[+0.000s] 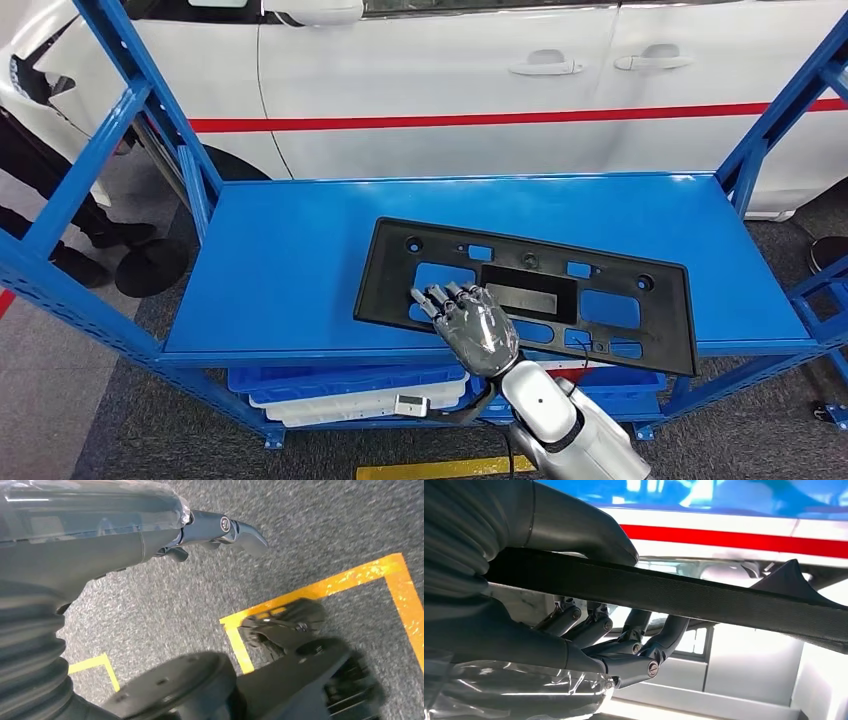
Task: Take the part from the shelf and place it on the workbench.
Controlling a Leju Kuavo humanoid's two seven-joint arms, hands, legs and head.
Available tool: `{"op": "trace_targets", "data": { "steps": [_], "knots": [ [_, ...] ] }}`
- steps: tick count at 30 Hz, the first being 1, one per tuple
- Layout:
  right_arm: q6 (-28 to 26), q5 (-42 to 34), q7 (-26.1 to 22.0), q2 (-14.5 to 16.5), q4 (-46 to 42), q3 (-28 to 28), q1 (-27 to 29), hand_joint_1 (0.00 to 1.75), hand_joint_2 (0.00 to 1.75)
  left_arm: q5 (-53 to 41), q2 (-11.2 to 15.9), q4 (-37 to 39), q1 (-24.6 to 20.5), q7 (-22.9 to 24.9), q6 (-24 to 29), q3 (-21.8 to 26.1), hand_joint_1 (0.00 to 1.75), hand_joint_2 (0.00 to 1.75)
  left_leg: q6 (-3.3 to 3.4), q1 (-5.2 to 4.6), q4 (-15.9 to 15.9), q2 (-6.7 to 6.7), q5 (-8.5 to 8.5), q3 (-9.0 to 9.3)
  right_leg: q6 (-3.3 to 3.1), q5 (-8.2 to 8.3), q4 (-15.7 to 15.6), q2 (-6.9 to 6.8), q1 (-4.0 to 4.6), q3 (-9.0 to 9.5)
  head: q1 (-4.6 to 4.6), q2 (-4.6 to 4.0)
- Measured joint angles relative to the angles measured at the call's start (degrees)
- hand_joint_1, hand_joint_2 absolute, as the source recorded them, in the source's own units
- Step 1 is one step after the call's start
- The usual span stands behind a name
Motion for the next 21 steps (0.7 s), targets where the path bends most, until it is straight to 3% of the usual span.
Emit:
{"op": "trace_targets", "data": {
  "steps": [1,2,3,5,7,11,12,14,16,17,18,19,21],
  "knots": [
    [0.70,-0.01,0.50,-0.28,0.02,-0.01,-0.58,1.75,1.75,-0.05,0.01,0.00,0.01,-0.01,-0.03,-0.01,0.00,1.75,-0.27,0.28,2.81,0.01,-1.17,-0.89,0.12,0.24,0.07,-0.02,-0.04,-0.39,0.00,0.00],
    [1.40,-0.01,1.20,-0.71,0.03,0.01,-1.28,1.75,1.75,-0.09,0.02,0.00,0.03,-0.02,-0.04,-0.01,0.00,1.75,-0.49,0.51,3.64,0.03,-1.19,-0.84,0.29,0.46,0.18,-0.02,-0.12,-0.76,0.00,0.00],
    [2.10,0.00,2.11,-1.33,0.04,0.09,-2.21,1.75,1.75,-0.14,0.05,0.00,0.03,-0.05,-0.05,-0.02,0.00,1.75,-0.68,0.73,2.01,0.04,-0.10,0.40,0.48,0.64,0.37,-0.02,-0.25,-1.10,0.00,0.00],
    [3.46,0.01,3.93,-2.90,-0.04,0.39,-4.58,1.75,1.75,-0.21,0.15,0.00,-0.04,-0.13,-0.05,-0.03,0.00,1.75,-0.89,1.03,-5.59,0.07,2.89,4.90,1.02,0.90,0.84,-0.02,-0.53,-1.69,0.00,0.00],
    [4.81,0.01,5.16,-4.59,-0.34,0.89,-7.08,1.75,1.75,-0.26,0.21,0.00,-0.10,-0.22,-0.06,-0.04,0.00,1.75,-0.42,0.91,-10.86,-0.04,4.26,7.52,1.78,1.23,1.20,0.01,-0.54,-2.19,0.01,0.00],
    [8.04,0.01,4.04,-7.87,-1.04,2.61,-11.22,1.75,1.75,-0.29,0.25,0.00,0.07,-0.22,-0.07,-0.04,0.00,1.75,1.61,0.50,-11.76,-0.11,5.33,7.04,3.43,1.70,1.29,0.09,-0.65,-2.83,0.00,0.00],
    [8.86,0.01,3.05,-8.76,-1.24,2.85,-12.20,1.75,1.75,-0.29,0.26,0.00,0.06,-0.22,-0.07,-0.04,0.00,1.75,2.17,0.50,-11.95,-0.09,5.75,6.80,3.65,0.75,2.32,0.12,-0.78,-3.34,0.00,0.00],
    [10.28,0.01,1.14,-10.52,-1.49,3.01,-14.25,1.75,1.75,-0.29,0.26,0.00,0.08,-0.23,-0.05,-0.04,0.00,1.75,2.99,0.39,-12.13,-0.06,6.51,6.09,3.85,-3.37,8.27,0.24,-0.82,-5.81,0.00,0.00],
    [11.36,0.01,-0.35,-12.09,-1.52,3.04,-15.99,1.75,1.75,-0.32,0.25,0.00,0.24,-0.24,-0.04,-0.03,0.00,1.75,3.31,0.07,-12.08,-0.08,7.06,5.27,3.90,-7.02,15.67,0.34,-0.65,-8.59,0.00,0.00],
    [11.71,0.01,-0.92,-12.70,-1.52,3.04,-16.60,1.75,1.75,-0.35,0.25,0.00,0.33,-0.24,-0.03,-0.03,0.00,1.75,3.36,-0.10,-12.05,-0.09,7.29,4.95,3.81,-7.40,17.20,0.36,-0.56,-8.89,0.00,0.00],
    [11.96,0.01,-1.34,-13.19,-1.52,3.04,-17.10,1.75,1.75,-0.40,0.23,0.00,0.40,-0.24,-0.03,-0.03,0.00,1.75,3.37,-0.27,-12.02,-0.12,7.51,4.68,3.60,-6.74,16.50,0.37,-0.46,-8.04,0.00,0.00],
    [12.11,0.01,-1.56,-13.59,-1.52,3.04,-17.54,1.75,1.75,-0.46,0.21,0.00,0.42,-0.24,-0.01,-0.04,0.00,1.75,3.35,-0.42,-12.00,-0.14,7.69,4.51,3.26,-5.26,13.55,0.38,-0.30,-6.06,0.00,0.00],
    [12.25,0.01,-1.81,-14.19,-1.57,3.04,-18.47,1.75,1.75,-0.54,0.10,0.00,0.39,-0.25,0.00,-0.04,0.00,1.75,3.16,-0.69,-11.91,-0.16,7.98,4.25,2.26,-2.56,5.31,0.44,0.20,-1.12,0.01,0.00]
  ]
}}
